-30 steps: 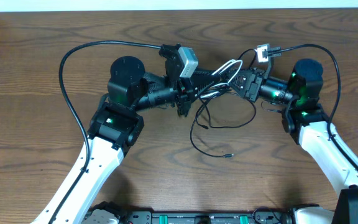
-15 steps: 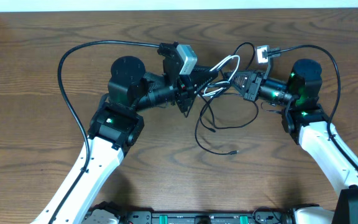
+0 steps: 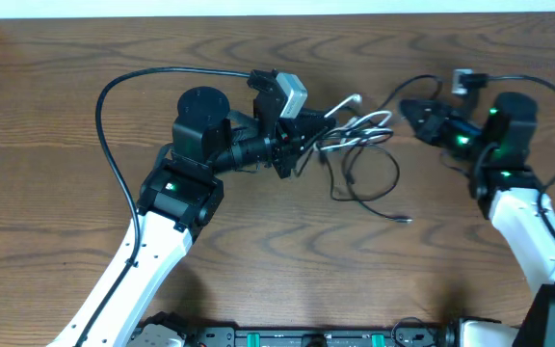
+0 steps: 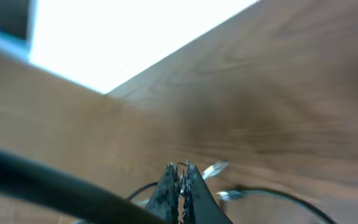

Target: Untangle cables

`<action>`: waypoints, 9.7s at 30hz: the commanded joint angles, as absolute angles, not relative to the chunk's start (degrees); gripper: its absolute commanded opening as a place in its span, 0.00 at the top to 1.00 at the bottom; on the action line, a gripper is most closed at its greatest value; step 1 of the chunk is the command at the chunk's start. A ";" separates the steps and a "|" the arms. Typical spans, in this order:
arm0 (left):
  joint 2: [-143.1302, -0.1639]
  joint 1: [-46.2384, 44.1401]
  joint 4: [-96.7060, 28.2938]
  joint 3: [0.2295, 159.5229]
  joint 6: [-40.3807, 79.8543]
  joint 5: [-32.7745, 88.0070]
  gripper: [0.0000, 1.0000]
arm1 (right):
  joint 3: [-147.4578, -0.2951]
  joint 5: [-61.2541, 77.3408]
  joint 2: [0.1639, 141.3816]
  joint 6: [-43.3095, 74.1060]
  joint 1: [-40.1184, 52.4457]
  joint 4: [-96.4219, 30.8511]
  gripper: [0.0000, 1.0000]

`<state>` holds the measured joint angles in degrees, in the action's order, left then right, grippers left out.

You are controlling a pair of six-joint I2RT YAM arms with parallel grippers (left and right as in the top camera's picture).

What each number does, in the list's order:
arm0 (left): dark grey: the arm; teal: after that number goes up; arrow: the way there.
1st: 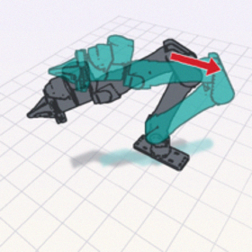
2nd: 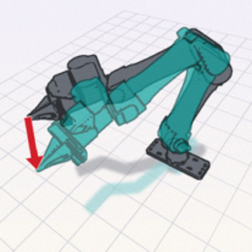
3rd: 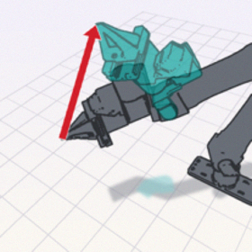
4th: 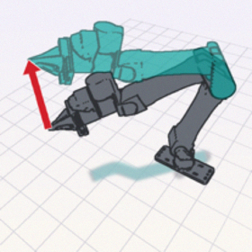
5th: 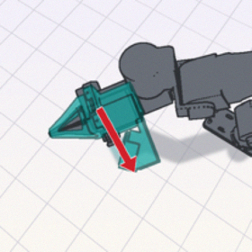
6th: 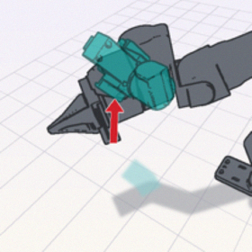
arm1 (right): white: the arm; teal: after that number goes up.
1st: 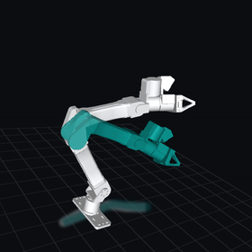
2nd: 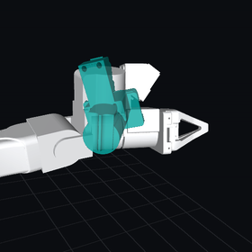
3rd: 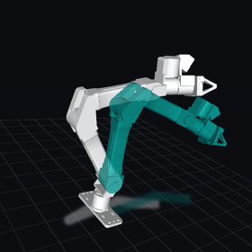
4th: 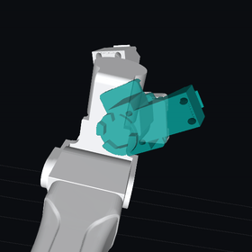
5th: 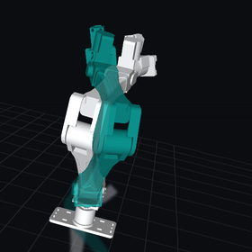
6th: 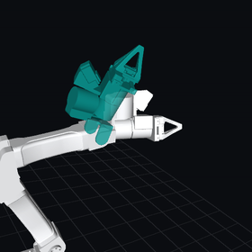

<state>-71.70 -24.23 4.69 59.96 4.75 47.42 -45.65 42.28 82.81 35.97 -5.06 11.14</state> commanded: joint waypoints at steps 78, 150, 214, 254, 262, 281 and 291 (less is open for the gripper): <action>-73.47 -17.02 -5.91 60.23 4.36 54.39 0.13 | -49.47 50.50 64.14 57.06 -1.02 54.87 0.99; -82.41 -29.76 -8.14 60.23 8.67 14.31 0.14 | -50.26 58.65 64.07 38.96 -5.85 -0.08 0.99; -77.65 -28.51 -5.45 60.25 11.27 25.10 0.14 | -49.74 69.60 95.98 2.02 -11.29 -11.07 0.99; -71.79 -27.46 -1.21 60.25 4.56 35.35 0.92 | -49.71 62.30 67.83 7.31 7.51 9.69 0.87; -71.79 -23.64 -1.41 60.23 -1.52 35.35 0.92 | -49.71 41.04 67.83 10.70 5.78 -3.25 0.60; -71.81 -20.97 -5.41 60.23 -21.41 46.35 0.92 | -49.71 46.26 67.83 10.66 5.34 2.79 0.27; -71.79 -20.97 -0.10 60.23 -21.37 55.07 0.92 | -49.71 42.92 68.20 10.66 5.34 -3.40 0.21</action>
<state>-72.31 -21.06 -0.73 59.94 -20.08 52.21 -49.43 44.03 68.51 10.48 5.45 -1.72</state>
